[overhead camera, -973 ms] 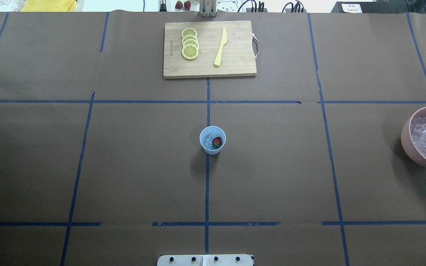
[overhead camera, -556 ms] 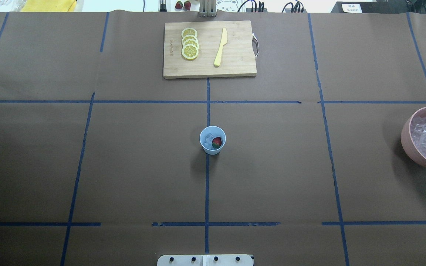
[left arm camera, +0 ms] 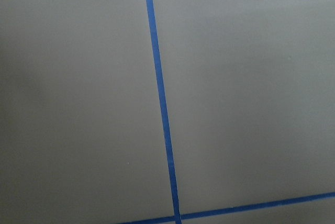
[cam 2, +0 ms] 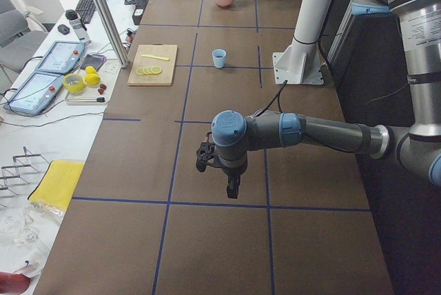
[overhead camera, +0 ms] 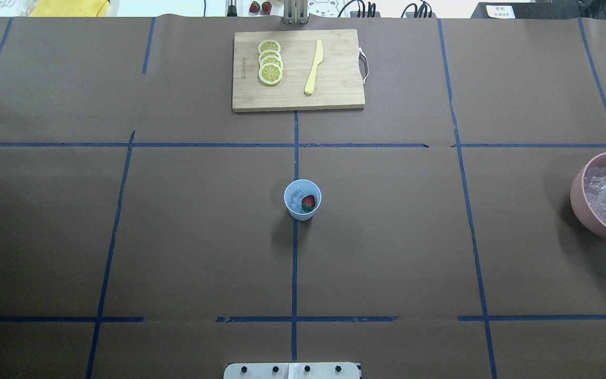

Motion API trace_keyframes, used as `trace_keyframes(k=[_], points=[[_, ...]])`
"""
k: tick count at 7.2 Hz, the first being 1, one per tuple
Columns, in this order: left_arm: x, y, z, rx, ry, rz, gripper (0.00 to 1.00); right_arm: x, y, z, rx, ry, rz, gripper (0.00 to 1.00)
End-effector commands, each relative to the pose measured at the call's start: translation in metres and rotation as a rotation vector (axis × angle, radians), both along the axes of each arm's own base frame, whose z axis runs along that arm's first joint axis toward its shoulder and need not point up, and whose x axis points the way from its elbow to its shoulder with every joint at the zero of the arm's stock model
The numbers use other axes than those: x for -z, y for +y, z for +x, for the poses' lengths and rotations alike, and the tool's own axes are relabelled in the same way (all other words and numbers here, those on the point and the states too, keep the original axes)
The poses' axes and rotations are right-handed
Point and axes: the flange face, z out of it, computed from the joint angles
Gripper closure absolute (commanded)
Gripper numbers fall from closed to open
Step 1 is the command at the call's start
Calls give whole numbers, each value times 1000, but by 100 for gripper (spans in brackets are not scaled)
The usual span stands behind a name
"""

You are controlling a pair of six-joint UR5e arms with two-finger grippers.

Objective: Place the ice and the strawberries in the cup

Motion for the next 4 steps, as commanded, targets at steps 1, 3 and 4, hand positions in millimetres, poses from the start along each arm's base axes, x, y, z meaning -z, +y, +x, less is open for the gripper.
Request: trace_keyframes(k=[1, 3, 4], points=[[-5, 7, 0, 0, -1, -16, 0, 1, 1, -1, 3, -8, 4, 1], [-13, 8, 1, -3, -1, -33, 0, 1, 1, 0, 1, -8, 3, 1], [-5, 9, 1, -2, -1, -17, 0, 0, 1, -1, 0, -9, -2, 1]])
